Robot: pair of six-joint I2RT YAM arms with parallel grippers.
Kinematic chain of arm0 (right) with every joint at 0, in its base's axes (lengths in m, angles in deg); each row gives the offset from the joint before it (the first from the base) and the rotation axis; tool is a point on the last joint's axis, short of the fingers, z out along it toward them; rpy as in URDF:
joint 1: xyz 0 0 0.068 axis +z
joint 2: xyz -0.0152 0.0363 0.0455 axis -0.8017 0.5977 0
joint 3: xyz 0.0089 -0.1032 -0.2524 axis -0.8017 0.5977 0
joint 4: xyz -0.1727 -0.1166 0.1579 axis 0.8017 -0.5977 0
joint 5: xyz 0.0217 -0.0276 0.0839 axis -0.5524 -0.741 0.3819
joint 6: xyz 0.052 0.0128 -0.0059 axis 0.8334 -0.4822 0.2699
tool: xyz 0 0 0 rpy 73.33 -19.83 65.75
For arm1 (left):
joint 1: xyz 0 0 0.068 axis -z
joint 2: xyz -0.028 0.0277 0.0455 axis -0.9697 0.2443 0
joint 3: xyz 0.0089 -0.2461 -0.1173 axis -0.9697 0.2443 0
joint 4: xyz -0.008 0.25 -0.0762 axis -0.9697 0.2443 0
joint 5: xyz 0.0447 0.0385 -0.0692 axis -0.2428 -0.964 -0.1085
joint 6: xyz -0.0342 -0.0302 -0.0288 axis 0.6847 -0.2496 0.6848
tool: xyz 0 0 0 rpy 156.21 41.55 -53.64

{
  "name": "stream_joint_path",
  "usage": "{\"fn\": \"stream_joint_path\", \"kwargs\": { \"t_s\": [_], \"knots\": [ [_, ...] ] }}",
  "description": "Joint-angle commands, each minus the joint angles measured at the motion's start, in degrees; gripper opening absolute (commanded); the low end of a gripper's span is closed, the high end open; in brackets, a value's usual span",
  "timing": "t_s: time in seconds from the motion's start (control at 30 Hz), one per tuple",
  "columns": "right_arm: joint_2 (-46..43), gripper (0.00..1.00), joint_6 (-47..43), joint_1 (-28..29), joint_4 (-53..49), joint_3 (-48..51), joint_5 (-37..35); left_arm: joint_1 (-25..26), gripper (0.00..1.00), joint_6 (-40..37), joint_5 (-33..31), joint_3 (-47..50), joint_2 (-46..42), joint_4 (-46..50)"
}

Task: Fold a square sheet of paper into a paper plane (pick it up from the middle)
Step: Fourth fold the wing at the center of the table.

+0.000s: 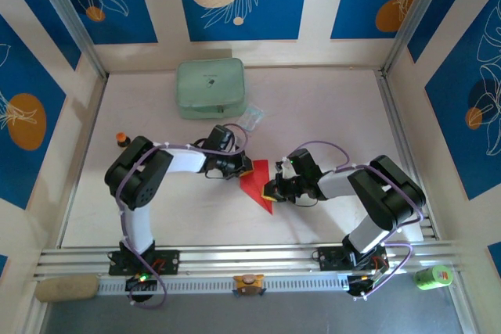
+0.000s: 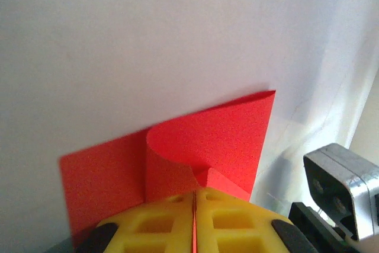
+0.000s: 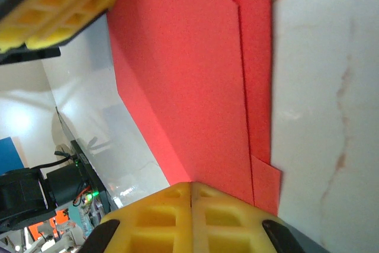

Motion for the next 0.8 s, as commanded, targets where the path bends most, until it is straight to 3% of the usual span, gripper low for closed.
{"fn": "stream_joint_path", "kwargs": {
  "t_s": [0.0, 0.57, 0.77],
  "knots": [
    [1.37, 0.0, -0.68, -0.19, -9.85, 1.77, -3.08, -1.29, 0.12, -2.29, -2.34, -2.01, 1.16, 2.63],
    [0.93, 0.0, -2.92, -0.33, -11.59, 0.94, -1.39, -4.71, 0.13, -5.87, -6.78, -7.91, 2.1, 11.54],
    [0.87, 0.0, -4.88, -0.5, -12.71, 0.19, -0.14, -4.67, 0.15, -5.34, -8.03, -5.26, -3.19, 11.23]
  ]
}}
